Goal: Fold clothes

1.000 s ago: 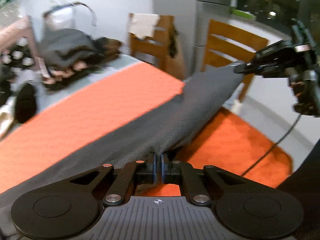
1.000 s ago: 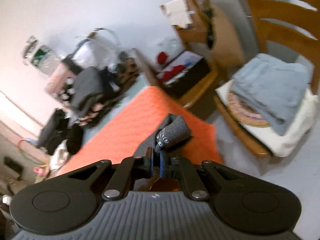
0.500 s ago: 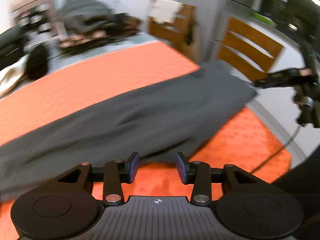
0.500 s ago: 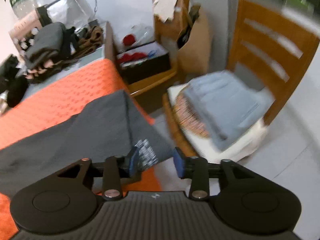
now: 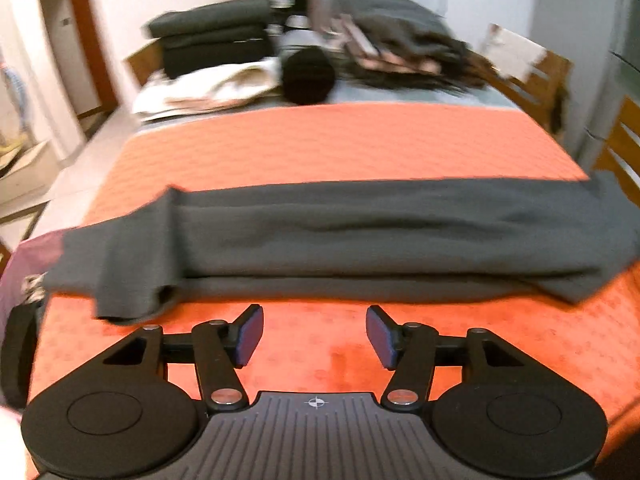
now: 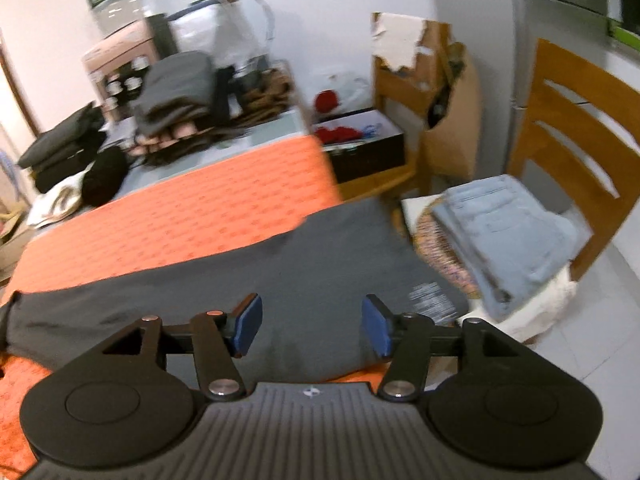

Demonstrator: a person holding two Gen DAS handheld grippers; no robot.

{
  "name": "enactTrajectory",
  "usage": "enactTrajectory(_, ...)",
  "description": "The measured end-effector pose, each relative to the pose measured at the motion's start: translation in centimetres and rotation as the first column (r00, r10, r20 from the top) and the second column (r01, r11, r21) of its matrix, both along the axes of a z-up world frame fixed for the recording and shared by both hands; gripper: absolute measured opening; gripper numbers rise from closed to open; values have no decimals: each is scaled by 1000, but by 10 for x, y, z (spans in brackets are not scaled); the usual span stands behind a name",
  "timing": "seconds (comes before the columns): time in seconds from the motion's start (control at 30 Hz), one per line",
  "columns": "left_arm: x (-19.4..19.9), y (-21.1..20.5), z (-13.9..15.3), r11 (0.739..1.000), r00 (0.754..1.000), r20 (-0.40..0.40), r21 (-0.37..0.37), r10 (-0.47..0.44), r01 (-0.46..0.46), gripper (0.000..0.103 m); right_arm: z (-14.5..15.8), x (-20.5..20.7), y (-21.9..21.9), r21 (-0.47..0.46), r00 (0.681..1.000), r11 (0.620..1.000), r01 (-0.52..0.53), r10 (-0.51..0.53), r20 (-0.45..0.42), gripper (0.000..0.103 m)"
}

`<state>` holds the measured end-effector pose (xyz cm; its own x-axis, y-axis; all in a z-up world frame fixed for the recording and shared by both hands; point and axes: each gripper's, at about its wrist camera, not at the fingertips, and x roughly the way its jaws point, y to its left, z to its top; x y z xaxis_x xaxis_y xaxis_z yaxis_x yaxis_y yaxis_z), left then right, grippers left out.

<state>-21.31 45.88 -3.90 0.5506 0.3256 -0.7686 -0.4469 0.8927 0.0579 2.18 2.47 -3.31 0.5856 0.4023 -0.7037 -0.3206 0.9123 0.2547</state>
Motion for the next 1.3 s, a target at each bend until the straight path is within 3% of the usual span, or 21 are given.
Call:
enactTrajectory(0.2, -18, 54, -1, 997, 1000, -10, 75, -10, 11, 63, 0, -45, 64, -1, 1000, 1000, -4, 4, -24, 63)
enactTrajectory(0.4, -24, 85, -13, 984, 991, 0, 120, -136, 135, 63, -1, -91, 122, -27, 999, 1000, 10, -11, -32, 64)
enactTrajectory(0.53, -18, 92, -27, 958, 972, 3, 172, -235, 231, 62, 1, -120, 155, -34, 999, 999, 41, -42, -27, 64)
enactTrajectory(0.57, -17, 94, -30, 950, 968, -2, 186, -253, 249, 58, 2, -127, 163, -34, 998, 998, 49, -49, -26, 64)
enactTrajectory(0.63, -16, 102, -31, 942, 960, -7, 191, -280, 276, 21, 4, -140, 176, -35, 998, 998, 60, -61, -25, 64)
enactTrajectory(0.67, -17, 110, -27, 944, 960, 2, 180, -281, 276, 15, 6, -146, 182, -37, 998, 997, 64, -65, -25, 64)
enactTrajectory(0.7, -19, 119, -21, 951, 963, 23, 166, -267, 260, 10, 7, -152, 187, -38, 997, 997, 67, -67, -23, 64)
enactTrajectory(0.8, -27, 155, 0, 977, 979, 89, 125, -182, 171, 10, 9, -164, 200, -47, 997, 996, 71, -72, -22, 64)
enactTrajectory(0.93, -32, 214, 17, 995, 992, 112, 78, -65, 57, 10, 8, -171, 218, -48, 996, 996, 77, -79, -36, 64)
enactTrajectory(1.1, -31, 278, 9, 996, 993, 97, 61, 60, -66, 10, 10, -173, 243, -62, 998, 997, 51, -53, -35, 64)
enactTrajectory(1.3, -36, 334, -3, 977, 971, 114, -26, 212, -210, 12, 14, -173, 267, -63, 999, 998, 24, -26, -32, 64)
